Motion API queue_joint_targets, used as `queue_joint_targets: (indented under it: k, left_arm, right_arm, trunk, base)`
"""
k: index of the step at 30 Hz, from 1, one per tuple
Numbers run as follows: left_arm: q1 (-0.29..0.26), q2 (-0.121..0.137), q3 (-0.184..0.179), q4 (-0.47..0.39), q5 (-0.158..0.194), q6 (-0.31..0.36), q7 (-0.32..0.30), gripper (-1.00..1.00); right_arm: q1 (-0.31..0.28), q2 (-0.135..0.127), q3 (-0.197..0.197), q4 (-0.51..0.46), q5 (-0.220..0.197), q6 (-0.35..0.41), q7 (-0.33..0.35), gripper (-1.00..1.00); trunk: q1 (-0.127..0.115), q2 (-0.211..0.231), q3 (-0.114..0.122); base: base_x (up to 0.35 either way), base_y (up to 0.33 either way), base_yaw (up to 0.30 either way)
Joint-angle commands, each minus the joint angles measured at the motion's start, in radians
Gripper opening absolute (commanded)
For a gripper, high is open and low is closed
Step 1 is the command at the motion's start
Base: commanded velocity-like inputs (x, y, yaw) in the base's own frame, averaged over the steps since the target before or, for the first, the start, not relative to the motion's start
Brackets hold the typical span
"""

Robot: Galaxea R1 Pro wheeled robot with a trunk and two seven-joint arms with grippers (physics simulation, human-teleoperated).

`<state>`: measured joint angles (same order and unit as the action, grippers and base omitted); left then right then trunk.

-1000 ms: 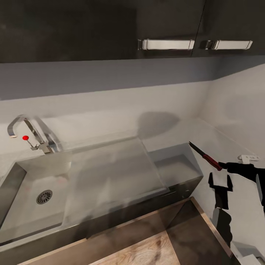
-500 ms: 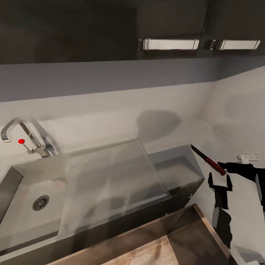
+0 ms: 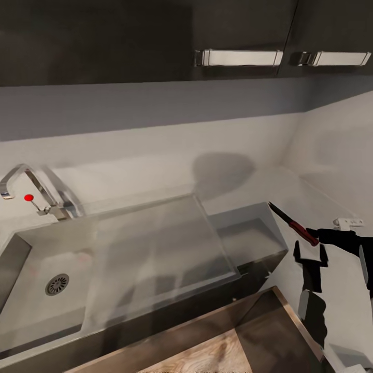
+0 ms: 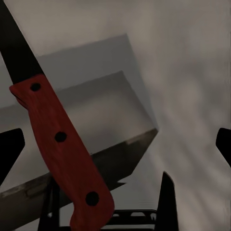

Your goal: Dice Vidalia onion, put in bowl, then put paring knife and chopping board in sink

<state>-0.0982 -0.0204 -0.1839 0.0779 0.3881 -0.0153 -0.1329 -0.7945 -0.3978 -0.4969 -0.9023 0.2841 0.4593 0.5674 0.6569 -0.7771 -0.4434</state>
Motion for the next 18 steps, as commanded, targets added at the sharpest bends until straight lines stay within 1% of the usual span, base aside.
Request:
queue_joint_targets:
  k: [1,15,18]
  left_arm:
    - [-0.002,0.000,-0.008,0.003,0.011,-0.002,-0.005,1.00]
    - [-0.002,-0.006,-0.008,0.003,0.011,-0.002,-0.005,1.00]
    - [-0.002,-0.006,-0.008,0.003,0.011,-0.002,-0.005,1.00]
  right_arm:
    - [-0.001,0.000,-0.003,-0.001,0.010,0.002,0.009,1.00]
    - [-0.001,0.005,-0.001,-0.001,0.011,0.002,0.009,1.00]
    - [-0.001,0.007,0.012,-0.001,0.019,0.002,0.009,1.00]
  trunk:
    - [0.000,-0.001,-0.003]
    - [0.000,-0.001,-0.024]
    - [0.000,-0.001,-0.029]
  base:
    - [0.000,0.000,0.000]
    - [0.000,0.000,0.000]
    - [0.000,0.000,0.000]
